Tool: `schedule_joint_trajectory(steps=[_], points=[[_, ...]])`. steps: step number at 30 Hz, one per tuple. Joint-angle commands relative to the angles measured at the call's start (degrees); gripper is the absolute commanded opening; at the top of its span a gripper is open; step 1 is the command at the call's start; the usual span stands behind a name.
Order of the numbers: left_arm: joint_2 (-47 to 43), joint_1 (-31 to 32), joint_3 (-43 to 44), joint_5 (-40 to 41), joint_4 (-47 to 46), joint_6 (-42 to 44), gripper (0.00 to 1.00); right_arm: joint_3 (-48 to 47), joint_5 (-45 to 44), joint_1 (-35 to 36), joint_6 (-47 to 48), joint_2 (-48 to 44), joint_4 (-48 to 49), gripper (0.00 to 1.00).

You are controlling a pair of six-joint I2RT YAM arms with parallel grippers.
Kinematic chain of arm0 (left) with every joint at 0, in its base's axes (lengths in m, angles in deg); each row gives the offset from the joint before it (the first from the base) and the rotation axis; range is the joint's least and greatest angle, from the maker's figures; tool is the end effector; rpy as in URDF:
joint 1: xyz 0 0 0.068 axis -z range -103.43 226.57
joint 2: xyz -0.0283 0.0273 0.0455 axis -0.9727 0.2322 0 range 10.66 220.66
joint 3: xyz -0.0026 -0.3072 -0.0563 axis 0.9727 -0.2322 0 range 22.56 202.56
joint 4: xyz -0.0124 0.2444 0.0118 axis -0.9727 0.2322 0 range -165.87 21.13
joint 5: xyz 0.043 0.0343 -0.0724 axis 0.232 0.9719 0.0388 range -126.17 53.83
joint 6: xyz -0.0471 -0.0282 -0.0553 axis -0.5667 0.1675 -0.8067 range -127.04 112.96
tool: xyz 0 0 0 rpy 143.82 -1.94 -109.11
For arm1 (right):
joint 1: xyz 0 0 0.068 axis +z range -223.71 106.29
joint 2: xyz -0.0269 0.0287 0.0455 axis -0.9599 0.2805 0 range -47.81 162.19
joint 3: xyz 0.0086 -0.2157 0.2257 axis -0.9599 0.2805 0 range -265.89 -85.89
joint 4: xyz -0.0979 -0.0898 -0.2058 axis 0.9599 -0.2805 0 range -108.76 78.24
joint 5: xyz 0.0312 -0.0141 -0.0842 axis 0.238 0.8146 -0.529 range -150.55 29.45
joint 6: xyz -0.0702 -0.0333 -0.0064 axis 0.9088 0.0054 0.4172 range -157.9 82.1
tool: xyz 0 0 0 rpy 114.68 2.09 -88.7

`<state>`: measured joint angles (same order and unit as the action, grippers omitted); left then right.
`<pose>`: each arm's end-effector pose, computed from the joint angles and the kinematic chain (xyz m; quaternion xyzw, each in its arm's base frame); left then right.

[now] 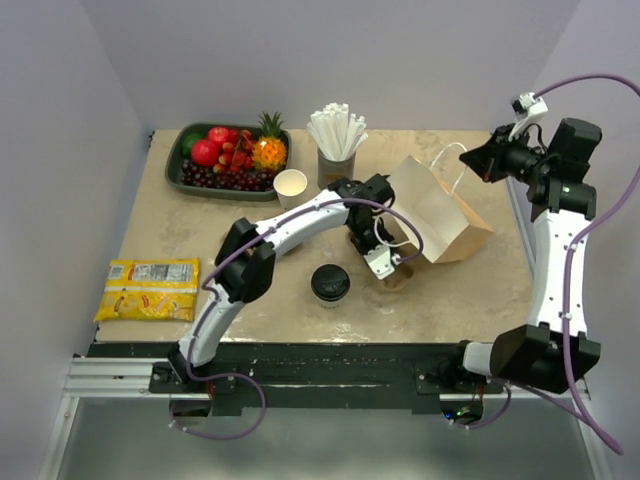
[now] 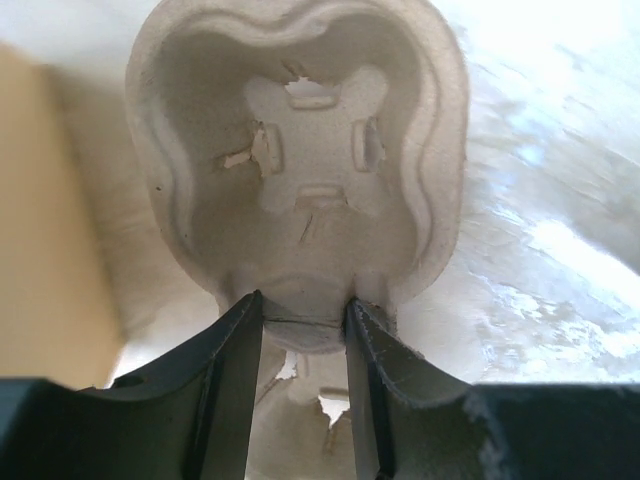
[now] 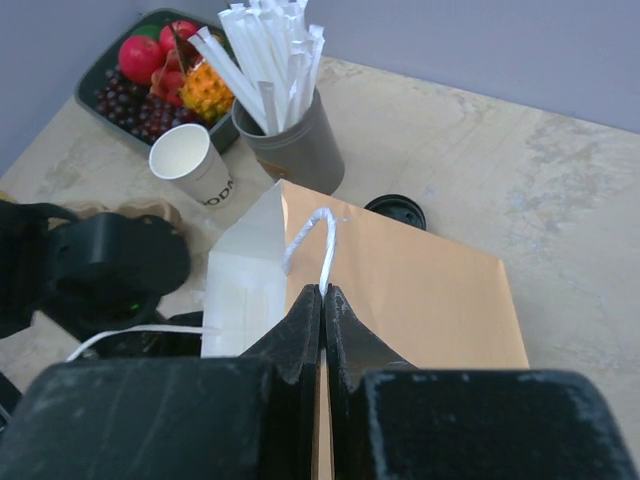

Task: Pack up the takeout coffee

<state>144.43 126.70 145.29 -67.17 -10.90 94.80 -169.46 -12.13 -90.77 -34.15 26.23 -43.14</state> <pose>0.2924 -0.4035 0.2216 0.9359 0.2001 -0.1875 0.2213 0.2633 -0.0287 0.4593 -0.1406 0.7770 0.2418 0.5640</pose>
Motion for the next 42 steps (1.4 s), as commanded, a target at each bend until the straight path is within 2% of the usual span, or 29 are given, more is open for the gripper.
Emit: schedule_joint_trajectory(steps=[1,5,11,15,18,21,23,26,31,36,37,42], points=[[-12.63,1.46,-6.62,-7.05,-16.08,-14.63,0.16,-3.79,-3.16,-0.26,-0.40,3.11,1.58,0.00],[-18.89,2.95,-12.34,-9.50,-25.83,-27.45,0.15,-6.78,-3.69,-0.17,-1.99,5.41,1.93,0.00],[-30.75,6.29,-24.55,-9.60,-34.89,-36.96,0.08,-4.24,-4.48,-0.25,0.73,2.96,2.20,0.00],[-41.02,9.10,-34.92,-7.23,-37.90,-38.21,0.00,-4.05,-2.02,-0.26,7.13,0.85,-3.42,0.00],[-47.96,11.13,-39.93,-4.77,-39.04,-38.21,0.00,-3.88,-1.93,-0.26,9.52,-1.00,-6.58,0.00],[-55.08,14.63,-43.02,0.14,-42.37,-39.09,0.00,-4.50,-0.79,-0.08,14.43,-1.70,-12.64,0.00],[-58.87,17.89,-43.81,6.64,-46.59,-38.65,0.00,-4.41,-0.09,0.01,20.82,-2.14,-18.59,0.00],[-60.04,19.48,-42.94,14.37,-50.46,-35.58,0.00,-3.88,2.28,0.01,28.30,-3.29,-25.72,0.00],[-57.58,19.13,-44.59,22.03,-55.10,-25.67,0.00,-5.02,6.41,0.01,27.19,-5.40,-28.83,0.00],[-54.33,17.90,-50.92,23.00,-64.08,-20.46,0.00,-7.66,8.26,0.10,24.46,-4.78,-30.23,0.00],[-53.63,17.46,-52.15,23.01,-68.27,-19.15,0.00,-8.01,8.35,0.10,24.29,-4.70,-30.67,0.00],[-49.49,17.20,-53.48,24.41,-74.71,-19.31,0.00,-8.45,9.41,0.18,19.72,-5.57,-29.71,0.00]])
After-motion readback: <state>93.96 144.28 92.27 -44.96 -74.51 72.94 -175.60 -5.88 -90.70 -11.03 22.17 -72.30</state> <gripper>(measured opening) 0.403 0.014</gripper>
